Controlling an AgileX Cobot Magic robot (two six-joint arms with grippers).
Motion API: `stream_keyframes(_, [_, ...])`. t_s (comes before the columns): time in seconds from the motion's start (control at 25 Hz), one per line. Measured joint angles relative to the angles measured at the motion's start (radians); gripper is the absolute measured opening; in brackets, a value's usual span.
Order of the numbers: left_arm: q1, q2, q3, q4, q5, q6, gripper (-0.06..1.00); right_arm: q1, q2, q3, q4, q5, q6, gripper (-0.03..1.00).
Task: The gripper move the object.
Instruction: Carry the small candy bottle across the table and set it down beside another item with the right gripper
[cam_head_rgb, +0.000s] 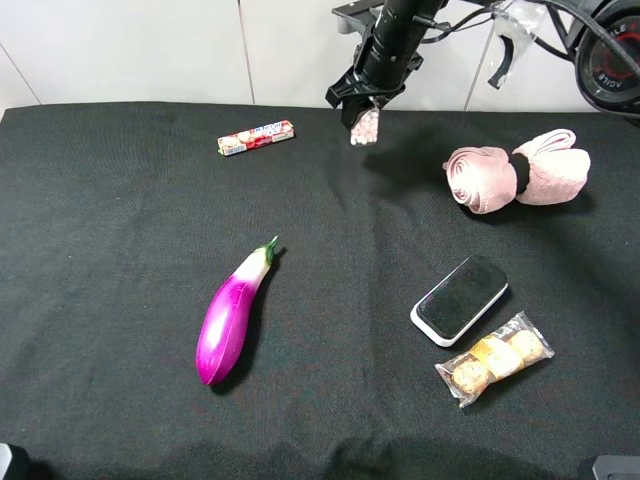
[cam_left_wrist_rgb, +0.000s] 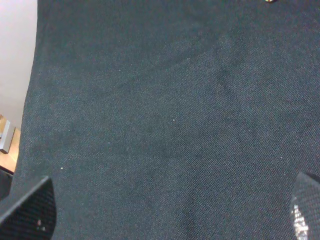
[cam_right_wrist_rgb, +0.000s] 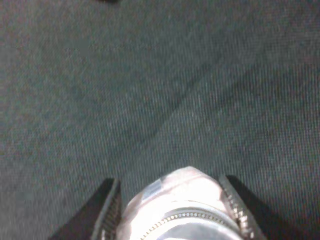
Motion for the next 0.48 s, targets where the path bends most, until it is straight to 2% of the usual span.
stream_keyframes(0.16, [0.0,0.0,0.0,0.0,0.0,0.0,0.99,0.0,-0.015,-0.002,-0.02,0.083,0.016,0.32])
stream_keyframes(0.48, [0.0,0.0,0.0,0.0,0.0,0.0,0.99,0.021,-0.073,0.002,-0.039,0.131,0.034,0.32])
